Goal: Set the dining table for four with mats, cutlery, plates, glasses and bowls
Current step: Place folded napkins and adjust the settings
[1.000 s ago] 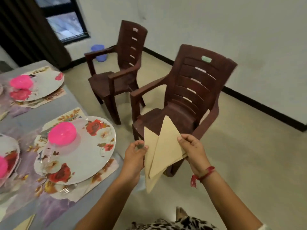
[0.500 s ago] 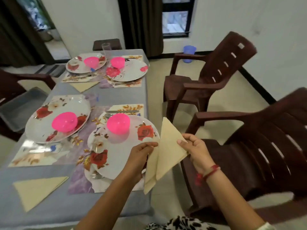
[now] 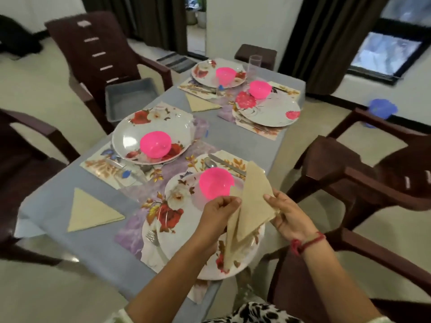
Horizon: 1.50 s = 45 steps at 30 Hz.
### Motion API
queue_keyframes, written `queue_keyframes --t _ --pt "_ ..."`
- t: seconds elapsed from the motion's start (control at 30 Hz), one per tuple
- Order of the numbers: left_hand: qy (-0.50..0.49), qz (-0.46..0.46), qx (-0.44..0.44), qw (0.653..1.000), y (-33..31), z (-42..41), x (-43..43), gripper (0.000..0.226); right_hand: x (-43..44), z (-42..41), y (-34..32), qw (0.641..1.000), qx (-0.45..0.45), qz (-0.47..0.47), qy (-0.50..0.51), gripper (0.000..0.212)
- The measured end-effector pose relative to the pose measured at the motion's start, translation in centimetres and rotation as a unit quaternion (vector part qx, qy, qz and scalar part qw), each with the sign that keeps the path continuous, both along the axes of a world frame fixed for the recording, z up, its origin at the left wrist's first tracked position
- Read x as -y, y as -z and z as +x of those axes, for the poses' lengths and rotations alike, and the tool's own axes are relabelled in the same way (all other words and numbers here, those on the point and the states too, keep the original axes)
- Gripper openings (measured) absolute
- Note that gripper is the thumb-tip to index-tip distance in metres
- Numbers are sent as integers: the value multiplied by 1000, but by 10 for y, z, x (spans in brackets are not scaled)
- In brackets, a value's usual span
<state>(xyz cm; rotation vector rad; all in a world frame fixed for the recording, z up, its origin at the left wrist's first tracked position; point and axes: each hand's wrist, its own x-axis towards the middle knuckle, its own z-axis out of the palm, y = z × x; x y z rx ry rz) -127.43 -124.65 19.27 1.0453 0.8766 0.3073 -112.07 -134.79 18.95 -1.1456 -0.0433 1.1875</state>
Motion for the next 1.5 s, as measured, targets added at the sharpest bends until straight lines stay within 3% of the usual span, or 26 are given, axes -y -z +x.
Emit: queue_keyframes --t 0.07,0.3,0.43,0.57,0.67,0.77,0.8,0.87,0.97,1.13,1.37,1.5 --pt "-51 19 -6 999 1 20 -3 7 -12 26 3 998 2 -2 -65 44" --pt "-209 -6 4 978 4 98 -10 34 -61 111 -3 956 41 7 -289 41" --pt "-268 18 7 963 -5 131 -9 29 -82 136 -8 962 61 -17 -264 39" --pt "-323 73 13 943 -14 136 -20 28 -93 147 -14 976 38 10 -215 66" --pt "-340 88 26 936 -10 141 -26 29 -96 150 -16 981 19 21 -191 45" --pt "-350 81 46 932 -3 153 -33 32 -96 147 -12 986 -5 25 -167 50" --pt "-351 80 50 931 -2 158 -35 33 -97 147 -12 984 1 22 -175 42" --pt "-344 82 46 934 -1 167 -37 32 -101 151 -8 982 33 17 -186 17" --pt "-336 101 27 936 0 179 -43 28 -118 169 -5 978 115 -14 -176 23" --pt "-373 143 -14 917 2 196 -74 21 -182 228 17 952 210 -59 -212 12" --pt "-484 147 -83 858 20 226 -115 20 -292 283 124 859 287 -98 -412 36" --pt "-543 113 -83 828 31 230 -117 15 -304 269 120 861 273 -114 -414 23"
